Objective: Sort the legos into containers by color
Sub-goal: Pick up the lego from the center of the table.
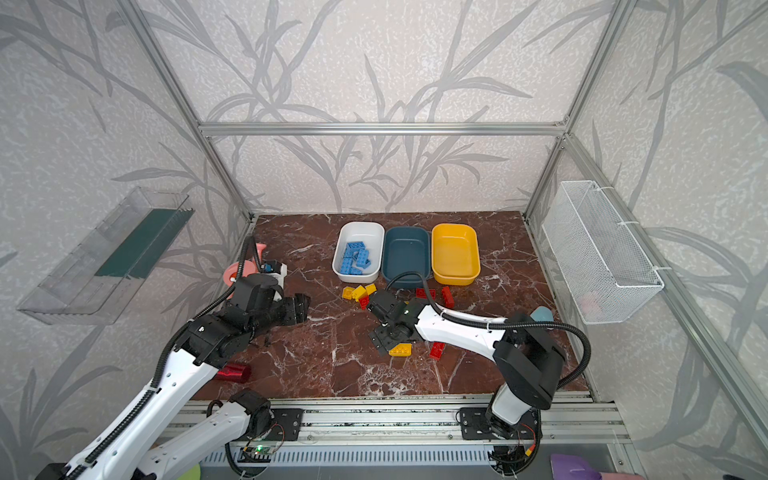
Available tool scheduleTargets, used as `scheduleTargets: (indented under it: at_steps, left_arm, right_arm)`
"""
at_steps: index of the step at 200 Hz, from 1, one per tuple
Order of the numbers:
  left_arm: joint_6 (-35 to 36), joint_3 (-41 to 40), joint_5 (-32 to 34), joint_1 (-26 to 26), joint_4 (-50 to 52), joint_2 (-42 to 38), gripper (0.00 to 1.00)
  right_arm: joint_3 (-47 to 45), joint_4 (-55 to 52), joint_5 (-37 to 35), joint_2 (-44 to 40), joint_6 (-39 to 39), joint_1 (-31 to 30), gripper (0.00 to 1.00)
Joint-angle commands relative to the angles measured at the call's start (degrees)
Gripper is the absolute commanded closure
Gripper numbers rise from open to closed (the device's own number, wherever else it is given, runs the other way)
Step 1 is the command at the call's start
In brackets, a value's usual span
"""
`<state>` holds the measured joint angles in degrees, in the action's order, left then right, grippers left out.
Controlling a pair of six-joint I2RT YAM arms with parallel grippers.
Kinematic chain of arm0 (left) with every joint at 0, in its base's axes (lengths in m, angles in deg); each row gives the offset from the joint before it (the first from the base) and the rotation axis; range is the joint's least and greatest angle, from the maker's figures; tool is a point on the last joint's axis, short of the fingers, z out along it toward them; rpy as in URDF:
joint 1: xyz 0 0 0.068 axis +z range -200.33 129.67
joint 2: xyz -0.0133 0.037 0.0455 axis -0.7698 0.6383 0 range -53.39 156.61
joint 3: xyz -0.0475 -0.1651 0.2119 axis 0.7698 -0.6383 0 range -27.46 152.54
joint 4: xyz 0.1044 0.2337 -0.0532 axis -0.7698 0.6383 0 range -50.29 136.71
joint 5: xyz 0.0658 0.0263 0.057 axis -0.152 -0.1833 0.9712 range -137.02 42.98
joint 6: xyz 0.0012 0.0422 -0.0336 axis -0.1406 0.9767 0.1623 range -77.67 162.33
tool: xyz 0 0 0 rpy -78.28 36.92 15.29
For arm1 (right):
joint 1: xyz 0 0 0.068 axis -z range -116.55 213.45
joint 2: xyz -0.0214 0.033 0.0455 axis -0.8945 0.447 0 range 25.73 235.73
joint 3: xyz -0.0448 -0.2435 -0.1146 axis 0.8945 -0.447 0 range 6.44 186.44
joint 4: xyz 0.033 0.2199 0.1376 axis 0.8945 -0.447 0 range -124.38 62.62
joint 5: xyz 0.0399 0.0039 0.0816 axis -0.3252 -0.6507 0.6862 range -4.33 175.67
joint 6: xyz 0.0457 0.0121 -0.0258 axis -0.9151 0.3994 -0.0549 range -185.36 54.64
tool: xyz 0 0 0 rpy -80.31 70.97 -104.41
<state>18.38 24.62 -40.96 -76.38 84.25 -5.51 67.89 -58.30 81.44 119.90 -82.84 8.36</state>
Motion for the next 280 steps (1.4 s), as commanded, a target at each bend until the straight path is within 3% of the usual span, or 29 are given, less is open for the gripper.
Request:
scheduleTargets:
  at_steps: [1,79,177,227,280]
  left_arm:
    - [1.22,0.39,0.57,0.21,-0.38,0.51,0.24]
    - [1.53,0.06,-0.77,0.34,-0.53,0.90,0.25]
    - [1.75,0.22,-0.44,0.30,-0.04,1.18,0.25]
    - [1.53,-0.17,-0.92,0.36,-0.24,-0.30,0.25]
    - [1.80,-0.37,-1.41,0.25,-0.36,-1.15,0.25]
  right_arm:
    - [3.17,-3.32,-0.08,3.29,1.30,-0.01,0.14]
    - [5.33,-1.73,1.79,11.32,3.14,1.83,0.33]
    - [5.96,-2.46,1.00,10.70,2.90,1.87,0.64]
    - [6.77,-4.69,-0.78,5.82,2.71,2.24,0.66]
    - [11.07,-7.93,1.34,-0.06,4.06,7.39,0.66]
